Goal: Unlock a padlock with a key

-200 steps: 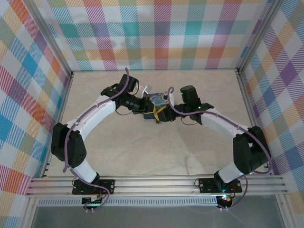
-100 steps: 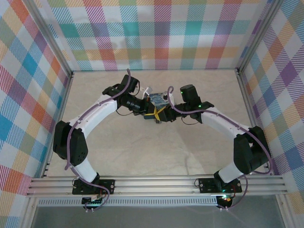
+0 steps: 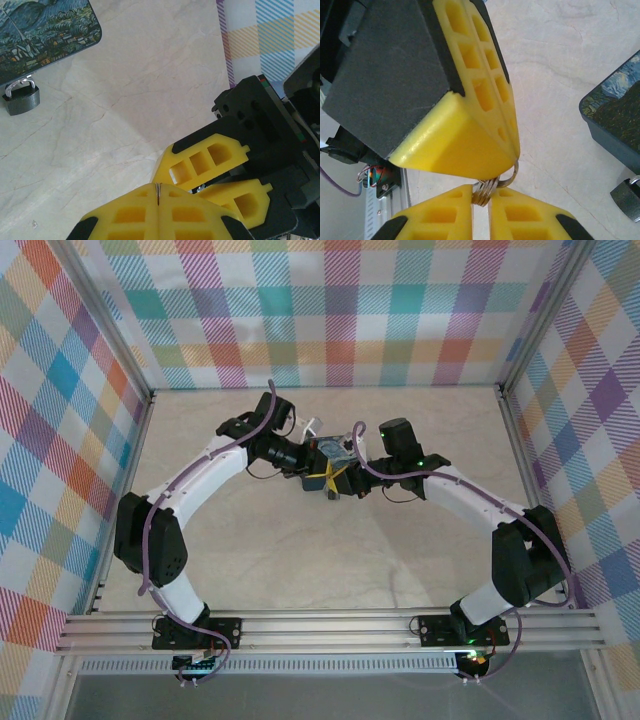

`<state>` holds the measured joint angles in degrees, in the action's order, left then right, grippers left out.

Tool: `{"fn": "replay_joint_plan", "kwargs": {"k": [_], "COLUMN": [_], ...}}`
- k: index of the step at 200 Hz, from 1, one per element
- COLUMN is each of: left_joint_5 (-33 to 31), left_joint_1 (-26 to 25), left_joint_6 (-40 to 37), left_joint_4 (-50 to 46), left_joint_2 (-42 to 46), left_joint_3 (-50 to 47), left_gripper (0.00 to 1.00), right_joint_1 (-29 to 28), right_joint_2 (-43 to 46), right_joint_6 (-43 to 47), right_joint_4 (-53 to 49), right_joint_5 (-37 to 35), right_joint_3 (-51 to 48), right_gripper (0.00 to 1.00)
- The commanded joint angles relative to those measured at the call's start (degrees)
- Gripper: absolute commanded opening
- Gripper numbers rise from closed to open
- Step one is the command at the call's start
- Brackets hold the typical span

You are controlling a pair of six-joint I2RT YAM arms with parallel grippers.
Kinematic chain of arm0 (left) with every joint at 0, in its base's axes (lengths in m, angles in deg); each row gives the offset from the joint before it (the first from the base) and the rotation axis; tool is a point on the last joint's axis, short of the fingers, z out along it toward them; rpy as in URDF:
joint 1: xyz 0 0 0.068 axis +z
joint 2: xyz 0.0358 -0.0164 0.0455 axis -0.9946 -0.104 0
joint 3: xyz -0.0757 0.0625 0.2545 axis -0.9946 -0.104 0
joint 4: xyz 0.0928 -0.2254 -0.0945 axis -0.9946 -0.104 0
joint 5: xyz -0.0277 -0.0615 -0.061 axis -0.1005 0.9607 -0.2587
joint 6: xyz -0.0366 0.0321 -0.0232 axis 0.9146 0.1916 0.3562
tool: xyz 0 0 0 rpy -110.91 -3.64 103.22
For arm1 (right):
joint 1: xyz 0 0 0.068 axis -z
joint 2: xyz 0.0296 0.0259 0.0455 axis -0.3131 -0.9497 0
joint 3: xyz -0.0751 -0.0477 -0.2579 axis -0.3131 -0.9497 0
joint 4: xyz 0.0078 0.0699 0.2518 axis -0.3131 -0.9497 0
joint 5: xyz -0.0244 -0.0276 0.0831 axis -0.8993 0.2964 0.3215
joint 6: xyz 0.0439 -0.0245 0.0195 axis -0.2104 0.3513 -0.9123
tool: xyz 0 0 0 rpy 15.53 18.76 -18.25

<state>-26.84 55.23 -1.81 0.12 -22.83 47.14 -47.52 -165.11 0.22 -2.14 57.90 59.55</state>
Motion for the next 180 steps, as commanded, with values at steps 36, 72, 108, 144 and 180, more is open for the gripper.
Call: {"fn": "replay_joint_plan", "kwargs": {"k": [36,72,108,144,180], "left_joint_5": [0.34,-2.06,-2.63,-5.02,-5.75], "left_joint_1": [-0.91,-0.81,-0.82,0.61,2.82], "left_joint_6": [-1.47,-2.23,-1.64,-0.04,3.27], "left_joint_4": [-2.16,-3.48,-3.05,-0.68,3.91], "left_joint_2": [-0.97,-0.97,-2.22,0.24,3.22], "left_joint_3": [2.01,2.99,2.88,0.66,-4.04], "left_gripper": [0.01,0.14,0.24,0.49,0.56], "right_joint_1": [-0.6,-0.52,-0.45,-0.35,0.35], "right_joint_2": [-0.11,-0.34,-0.8,-1.59,-2.94], "right_joint_6": [-3.18,-4.62,-6.68,-7.08,-10.48], "right_joint_4": [3.89,4.01,5.99,4.09,4.7], "right_joint_5": [0.28,-0.46,-0.85,-1.42,-0.94], "right_joint_3": [-0.49,-1.38,-2.34,-2.25,-2.17], "right_gripper": [0.1,0.05,0.02,0.01,0.01]}}
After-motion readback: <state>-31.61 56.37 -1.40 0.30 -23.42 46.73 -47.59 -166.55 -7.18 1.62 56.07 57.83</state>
